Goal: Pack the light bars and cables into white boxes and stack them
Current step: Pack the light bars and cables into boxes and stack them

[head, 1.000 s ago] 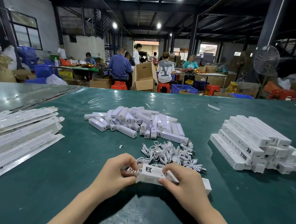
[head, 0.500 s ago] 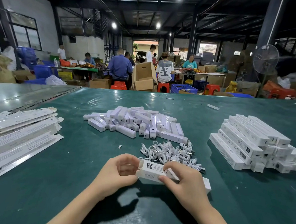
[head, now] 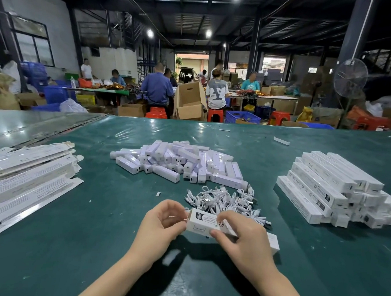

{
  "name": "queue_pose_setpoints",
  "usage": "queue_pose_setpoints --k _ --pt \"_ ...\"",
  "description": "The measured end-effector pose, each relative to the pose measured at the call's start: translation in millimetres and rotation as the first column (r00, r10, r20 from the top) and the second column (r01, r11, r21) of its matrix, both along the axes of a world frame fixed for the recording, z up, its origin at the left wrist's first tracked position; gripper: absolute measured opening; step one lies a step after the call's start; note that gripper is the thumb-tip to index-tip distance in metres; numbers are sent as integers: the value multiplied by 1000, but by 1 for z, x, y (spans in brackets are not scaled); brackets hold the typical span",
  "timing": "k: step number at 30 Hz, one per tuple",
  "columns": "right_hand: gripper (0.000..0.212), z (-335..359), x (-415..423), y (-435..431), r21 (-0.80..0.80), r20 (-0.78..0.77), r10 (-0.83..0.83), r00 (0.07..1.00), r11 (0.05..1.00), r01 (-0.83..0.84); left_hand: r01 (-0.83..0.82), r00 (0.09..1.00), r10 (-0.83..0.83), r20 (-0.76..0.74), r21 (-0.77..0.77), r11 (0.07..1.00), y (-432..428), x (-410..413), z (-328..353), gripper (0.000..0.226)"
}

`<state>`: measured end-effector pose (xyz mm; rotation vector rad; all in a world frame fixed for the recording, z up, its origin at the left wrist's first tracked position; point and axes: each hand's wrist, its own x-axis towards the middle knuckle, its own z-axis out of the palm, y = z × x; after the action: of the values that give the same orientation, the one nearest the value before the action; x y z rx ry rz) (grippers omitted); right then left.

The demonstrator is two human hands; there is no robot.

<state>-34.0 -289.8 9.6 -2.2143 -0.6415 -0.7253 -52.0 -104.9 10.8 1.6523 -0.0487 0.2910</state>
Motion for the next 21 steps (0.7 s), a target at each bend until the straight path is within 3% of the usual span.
queue_pose_setpoints --k 4,9,13,21 --pt "19 2 -2 2 -43 54 -11 998 999 14 -19 1000 19 1 20 1000 -3 -2 3 24" --pt "21 1 0 3 -19 149 -79 986 996 83 -48 999 49 -7 151 987 -7 -4 6 23" --pt "22 1 1 2 79 157 -96 983 993 85 -70 996 62 62 137 988 -6 -6 9 27" --pt "22 -1 3 4 74 180 -94 979 994 82 -213 971 193 139 145 966 -13 -9 9 32"
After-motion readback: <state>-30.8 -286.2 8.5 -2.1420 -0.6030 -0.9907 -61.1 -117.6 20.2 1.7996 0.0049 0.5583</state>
